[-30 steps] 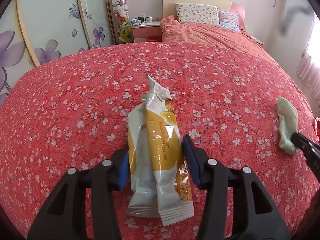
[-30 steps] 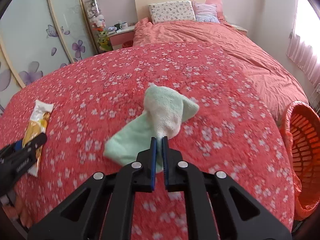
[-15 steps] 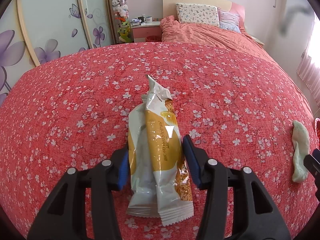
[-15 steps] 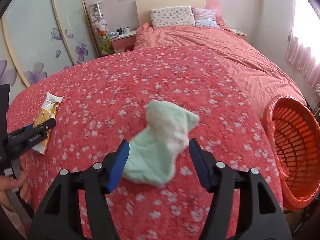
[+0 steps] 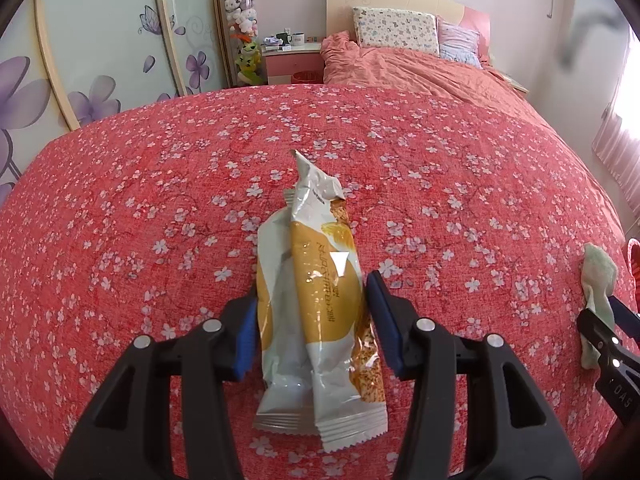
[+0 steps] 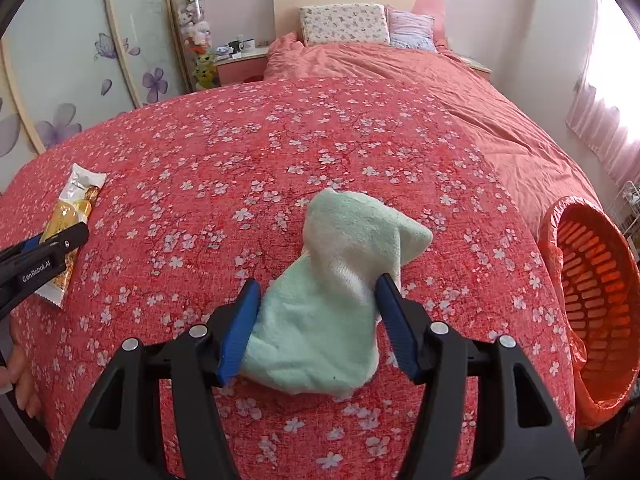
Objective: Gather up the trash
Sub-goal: 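Grasp the snack wrapper with the left tool while the right tool grasps the mint-green cloth, then lift the wrapper and cloth off the bed with both tools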
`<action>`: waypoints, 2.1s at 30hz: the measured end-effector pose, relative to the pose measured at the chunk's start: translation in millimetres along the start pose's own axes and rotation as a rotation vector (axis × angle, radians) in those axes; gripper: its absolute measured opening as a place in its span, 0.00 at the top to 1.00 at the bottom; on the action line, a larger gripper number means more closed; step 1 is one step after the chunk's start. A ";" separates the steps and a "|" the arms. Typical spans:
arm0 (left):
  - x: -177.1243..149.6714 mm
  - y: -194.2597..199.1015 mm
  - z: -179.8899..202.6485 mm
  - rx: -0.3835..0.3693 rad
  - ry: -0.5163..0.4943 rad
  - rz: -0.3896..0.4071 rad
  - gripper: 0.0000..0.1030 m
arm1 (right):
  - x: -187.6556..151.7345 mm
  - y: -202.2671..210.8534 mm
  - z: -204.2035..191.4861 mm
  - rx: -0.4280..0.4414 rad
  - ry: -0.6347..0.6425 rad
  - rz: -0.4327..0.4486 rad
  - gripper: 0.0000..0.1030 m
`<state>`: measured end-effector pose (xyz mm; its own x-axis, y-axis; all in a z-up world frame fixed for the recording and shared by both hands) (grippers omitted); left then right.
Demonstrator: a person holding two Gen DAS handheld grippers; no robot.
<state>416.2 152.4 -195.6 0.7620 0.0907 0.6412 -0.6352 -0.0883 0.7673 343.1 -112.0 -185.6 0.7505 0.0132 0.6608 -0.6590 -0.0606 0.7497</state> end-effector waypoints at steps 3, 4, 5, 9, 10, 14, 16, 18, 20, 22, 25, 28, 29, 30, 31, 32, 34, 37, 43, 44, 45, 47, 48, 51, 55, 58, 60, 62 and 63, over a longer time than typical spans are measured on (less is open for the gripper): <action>-0.7 -0.5 -1.5 -0.002 0.005 0.000 0.51 | -0.9 -0.8 3.3 0.001 -0.007 0.001 0.41; -0.7 -0.4 -1.8 -0.002 0.005 0.000 0.51 | -0.9 -0.9 3.4 0.001 -0.008 0.001 0.41; -0.7 -0.3 -1.5 -0.003 0.006 0.000 0.51 | -1.2 -0.4 2.7 0.001 -0.007 0.001 0.41; -0.5 -2.0 -6.9 -0.016 0.018 0.003 0.51 | -1.0 -0.4 2.4 0.004 -0.009 0.002 0.41; -0.6 -1.7 -7.4 -0.022 0.024 0.004 0.51 | -1.0 -0.2 2.7 0.007 -0.012 0.003 0.41; -1.2 -0.4 -11.3 -0.039 0.042 0.008 0.51 | -1.1 0.9 3.6 0.023 -0.028 0.007 0.41; -1.5 -0.6 -15.6 -0.043 0.047 0.009 0.51 | -0.9 1.5 5.3 0.032 -0.036 0.008 0.41; -2.1 -0.2 -19.2 -0.048 0.055 0.010 0.51 | -1.1 2.7 6.5 0.041 -0.042 0.010 0.41; -3.0 0.5 -21.7 -0.054 0.065 0.012 0.51 | -0.8 3.1 9.0 0.050 -0.048 0.011 0.41; -3.9 1.5 -26.2 -0.058 0.070 0.013 0.51 | -0.8 3.7 9.1 0.055 -0.052 0.012 0.41; -4.5 1.9 -28.0 -0.058 0.072 0.013 0.51 | -1.2 4.1 7.7 0.062 -0.057 0.014 0.41; -5.3 2.5 -31.3 -0.059 0.075 0.013 0.51 | -0.8 4.3 10.5 0.073 -0.066 0.016 0.41; -5.3 2.8 -31.7 -0.059 0.077 0.013 0.51 | -0.9 4.9 11.3 0.079 -0.070 0.017 0.41; -5.5 3.0 -32.2 -0.058 0.077 0.013 0.51 | -0.8 5.3 12.0 0.086 -0.077 0.019 0.41; -5.6 3.2 -32.4 -0.056 0.076 0.013 0.51 | -0.8 5.6 13.0 0.091 -0.081 0.020 0.41; -4.7 2.8 -29.9 -0.053 0.075 0.012 0.51 | -0.8 5.9 13.3 0.096 -0.087 0.021 0.41; -4.7 3.0 -27.4 -0.041 0.067 0.010 0.51 | -0.9 7.3 15.4 0.097 -0.089 0.023 0.42; -5.2 2.9 -21.5 -0.016 0.040 0.005 0.51 | -1.0 8.6 17.1 0.069 -0.082 0.023 0.54; -2.9 3.7 -16.8 0.000 -0.005 0.006 0.68 | -0.2 8.7 20.5 0.112 -0.109 0.008 0.84; -2.9 4.1 -18.0 -0.002 0.001 0.006 0.71 | -0.2 9.2 22.4 0.127 -0.123 0.001 0.86; -3.0 5.1 -19.3 -0.008 0.006 0.006 0.73 | -0.3 10.7 24.6 0.144 -0.140 -0.005 0.90; -5.1 8.1 -22.1 -0.027 0.019 0.001 0.76 | -0.5 15.2 27.7 0.161 -0.159 -0.006 0.92; -6.1 9.4 -24.7 -0.031 0.022 -0.001 0.76 | -1.0 18.6 29.4 0.165 -0.163 -0.003 0.93; -9.7 19.1 -25.6 -0.031 0.014 0.008 0.78 | -2.7 29.1 31.1 0.163 -0.162 0.012 0.93; -11.1 44.5 -17.5 -0.038 -0.017 0.047 0.78 | -0.2 48.6 30.7 0.160 -0.157 0.045 0.94; -6.4 67.8 -5.5 -0.049 -0.051 0.083 0.78 | 3.9 65.2 33.7 0.151 -0.155 0.077 0.94; -4.4 82.5 3.0 -0.061 -0.069 0.102 0.78 | 6.1 76.3 38.8 0.145 -0.157 0.099 0.94; -1.6 96.8 12.8 -0.073 -0.088 0.123 0.78 | 8.0 87.2 42.9 0.137 -0.160 0.121 0.94; -0.3 105.0 18.6 -0.079 -0.099 0.135 0.78 | 9.1 94.3 46.9 0.131 -0.162 0.135 0.94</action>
<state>351.6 124.6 -115.3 0.6753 -0.0155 0.7373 -0.7375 -0.0141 0.6752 290.1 -164.4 -110.7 0.6615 -0.1632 0.7319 -0.7494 -0.1799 0.6372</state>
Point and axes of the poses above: each gripper's, at about its wrist camera, not at the fingertips, and y roughly against the way its jaws point, z to its right, x to its top, the point moved 9 cm from there along -y, roughly the way its jaws point, and after that the axes turned 2 degrees about z, right-handed, at the moved point
